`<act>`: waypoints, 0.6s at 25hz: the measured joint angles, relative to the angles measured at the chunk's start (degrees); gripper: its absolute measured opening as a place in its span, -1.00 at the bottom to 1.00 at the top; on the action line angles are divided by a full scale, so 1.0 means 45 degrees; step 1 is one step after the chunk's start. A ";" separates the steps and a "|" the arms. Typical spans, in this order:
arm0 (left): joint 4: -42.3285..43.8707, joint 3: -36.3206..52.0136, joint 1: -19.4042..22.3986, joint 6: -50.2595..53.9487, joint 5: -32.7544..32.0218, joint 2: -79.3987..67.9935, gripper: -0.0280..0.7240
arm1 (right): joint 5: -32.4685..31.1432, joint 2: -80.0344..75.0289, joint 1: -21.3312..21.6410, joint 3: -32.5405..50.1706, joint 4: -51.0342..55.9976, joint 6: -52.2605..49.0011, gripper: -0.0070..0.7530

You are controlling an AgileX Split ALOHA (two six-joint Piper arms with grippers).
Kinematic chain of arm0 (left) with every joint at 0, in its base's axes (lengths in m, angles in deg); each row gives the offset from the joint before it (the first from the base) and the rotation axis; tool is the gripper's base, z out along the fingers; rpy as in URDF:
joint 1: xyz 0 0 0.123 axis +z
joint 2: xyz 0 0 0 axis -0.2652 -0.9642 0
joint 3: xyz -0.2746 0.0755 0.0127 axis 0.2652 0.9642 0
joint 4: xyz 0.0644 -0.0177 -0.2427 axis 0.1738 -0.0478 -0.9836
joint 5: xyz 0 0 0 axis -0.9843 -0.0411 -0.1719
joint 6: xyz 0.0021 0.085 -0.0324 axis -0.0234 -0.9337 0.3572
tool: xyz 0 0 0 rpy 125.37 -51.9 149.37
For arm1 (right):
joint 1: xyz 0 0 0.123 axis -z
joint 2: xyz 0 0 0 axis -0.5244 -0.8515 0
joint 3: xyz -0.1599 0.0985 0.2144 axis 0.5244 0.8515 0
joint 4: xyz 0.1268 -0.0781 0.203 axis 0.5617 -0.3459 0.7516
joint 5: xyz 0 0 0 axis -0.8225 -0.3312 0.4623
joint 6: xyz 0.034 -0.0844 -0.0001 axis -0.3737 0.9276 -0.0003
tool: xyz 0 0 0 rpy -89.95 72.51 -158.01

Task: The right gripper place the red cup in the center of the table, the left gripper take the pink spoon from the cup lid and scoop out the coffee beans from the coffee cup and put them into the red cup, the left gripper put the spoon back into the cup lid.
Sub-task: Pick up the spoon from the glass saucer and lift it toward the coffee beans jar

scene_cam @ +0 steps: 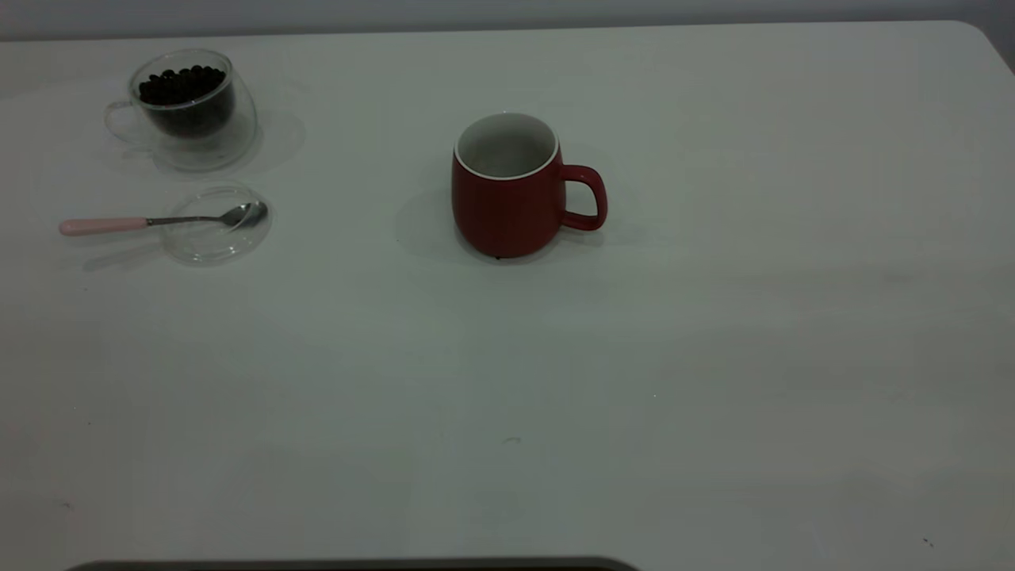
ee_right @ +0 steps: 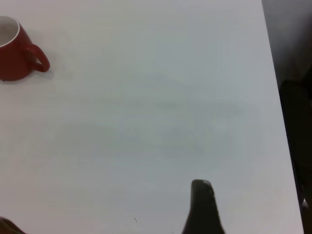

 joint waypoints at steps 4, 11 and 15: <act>-0.0224 -0.1279 0.0000 0.0000 0.1592 -0.4336 0.54 | 0.0000 0.0000 0.0000 0.0000 0.0000 0.0000 0.57; -0.0621 -0.4233 0.0000 -0.0266 0.2354 -1.1805 0.96 | 0.0000 0.0000 0.0000 0.0000 0.0000 0.0000 0.57; -0.1427 -0.5954 0.0329 -0.1095 0.2218 -1.4664 0.96 | 0.0000 0.0000 0.0000 0.0000 0.0000 0.0000 0.57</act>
